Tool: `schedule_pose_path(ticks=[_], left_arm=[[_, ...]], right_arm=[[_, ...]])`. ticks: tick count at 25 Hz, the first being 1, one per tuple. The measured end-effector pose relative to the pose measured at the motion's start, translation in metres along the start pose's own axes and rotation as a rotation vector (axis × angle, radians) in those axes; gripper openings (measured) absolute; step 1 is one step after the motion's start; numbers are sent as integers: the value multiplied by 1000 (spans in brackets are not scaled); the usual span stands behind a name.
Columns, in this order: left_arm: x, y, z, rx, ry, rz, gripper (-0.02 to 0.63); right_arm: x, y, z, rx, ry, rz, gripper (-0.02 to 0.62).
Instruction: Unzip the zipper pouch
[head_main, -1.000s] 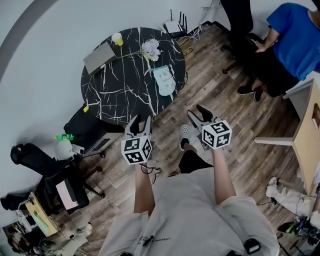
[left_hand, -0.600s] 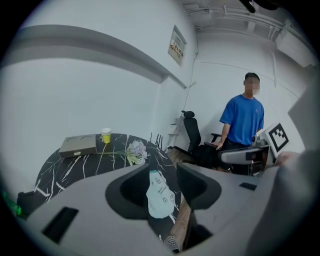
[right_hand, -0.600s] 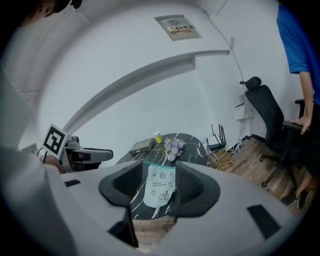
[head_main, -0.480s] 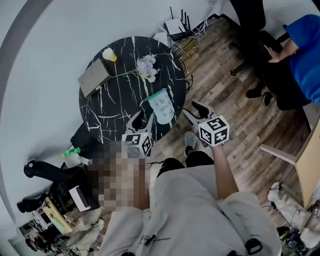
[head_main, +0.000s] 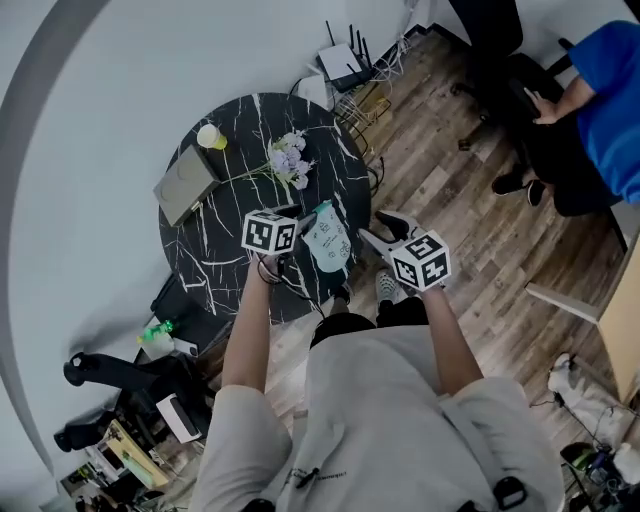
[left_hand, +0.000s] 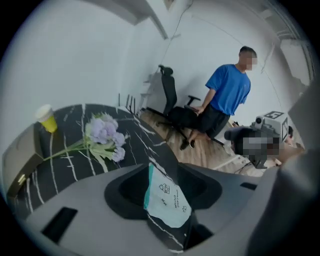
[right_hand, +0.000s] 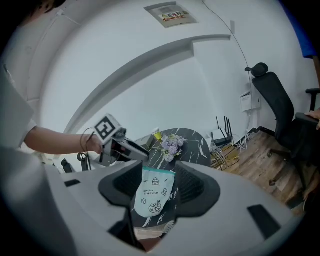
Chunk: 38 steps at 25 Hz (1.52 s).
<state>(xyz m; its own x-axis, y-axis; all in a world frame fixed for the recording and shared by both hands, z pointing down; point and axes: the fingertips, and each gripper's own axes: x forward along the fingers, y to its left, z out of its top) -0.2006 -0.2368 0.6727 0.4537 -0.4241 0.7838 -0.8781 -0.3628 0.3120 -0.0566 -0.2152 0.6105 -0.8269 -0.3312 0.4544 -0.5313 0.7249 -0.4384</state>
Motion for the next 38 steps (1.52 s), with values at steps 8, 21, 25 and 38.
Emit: schedule_pose_path(ticks=[8, 21, 25, 38], left_arm=[[79, 28, -67, -29, 448, -107, 250], [79, 23, -82, 220, 415, -80, 37], [51, 1, -61, 367, 289, -44, 34], [-44, -69, -54, 659, 47, 39, 34]], right_arm=[[-11, 14, -4, -24, 31, -23, 216], [-6, 20, -21, -6, 53, -43, 213], [0, 23, -19, 0, 37, -16, 204], [19, 57, -22, -99, -4, 189, 206]])
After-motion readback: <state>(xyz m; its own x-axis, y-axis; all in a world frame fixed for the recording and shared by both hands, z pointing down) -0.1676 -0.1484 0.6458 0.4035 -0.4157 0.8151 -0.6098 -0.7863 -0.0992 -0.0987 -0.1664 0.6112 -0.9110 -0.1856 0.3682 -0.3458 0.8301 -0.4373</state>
